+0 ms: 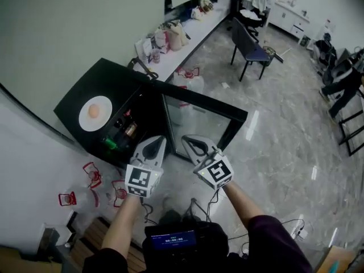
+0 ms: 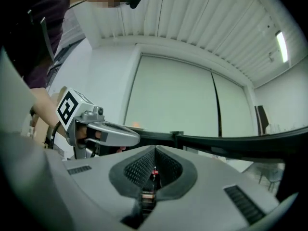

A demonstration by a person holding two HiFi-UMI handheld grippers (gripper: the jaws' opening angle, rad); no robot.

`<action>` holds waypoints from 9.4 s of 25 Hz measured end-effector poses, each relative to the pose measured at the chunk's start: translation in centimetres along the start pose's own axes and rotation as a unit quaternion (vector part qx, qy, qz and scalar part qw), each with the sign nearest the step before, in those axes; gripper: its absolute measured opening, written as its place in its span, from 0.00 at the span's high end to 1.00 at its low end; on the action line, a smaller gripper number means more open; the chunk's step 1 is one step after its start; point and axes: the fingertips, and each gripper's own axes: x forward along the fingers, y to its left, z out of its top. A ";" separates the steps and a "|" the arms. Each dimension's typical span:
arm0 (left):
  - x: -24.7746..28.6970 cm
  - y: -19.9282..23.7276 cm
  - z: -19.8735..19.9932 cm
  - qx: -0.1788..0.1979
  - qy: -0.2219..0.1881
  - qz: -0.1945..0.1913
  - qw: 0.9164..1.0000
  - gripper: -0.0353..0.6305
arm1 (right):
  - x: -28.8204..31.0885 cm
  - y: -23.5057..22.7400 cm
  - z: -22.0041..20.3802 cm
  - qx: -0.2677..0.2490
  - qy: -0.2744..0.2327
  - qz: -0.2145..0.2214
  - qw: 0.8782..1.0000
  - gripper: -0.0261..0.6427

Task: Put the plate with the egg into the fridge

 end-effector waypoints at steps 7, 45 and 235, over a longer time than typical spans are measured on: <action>-8.5 11.1 0.1 0.016 0.030 0.101 0.994 0.93 | 10.1 8.1 3.7 -0.015 -0.034 0.115 0.993 0.95; -5.8 39.0 -5.1 0.103 0.398 -0.029 0.911 0.93 | 24.4 13.7 3.6 -0.541 0.015 0.153 0.827 0.86; 20.0 -3.9 6.2 0.000 -0.079 0.053 0.995 0.93 | -4.5 -22.2 0.2 -0.152 0.036 -0.094 0.983 0.95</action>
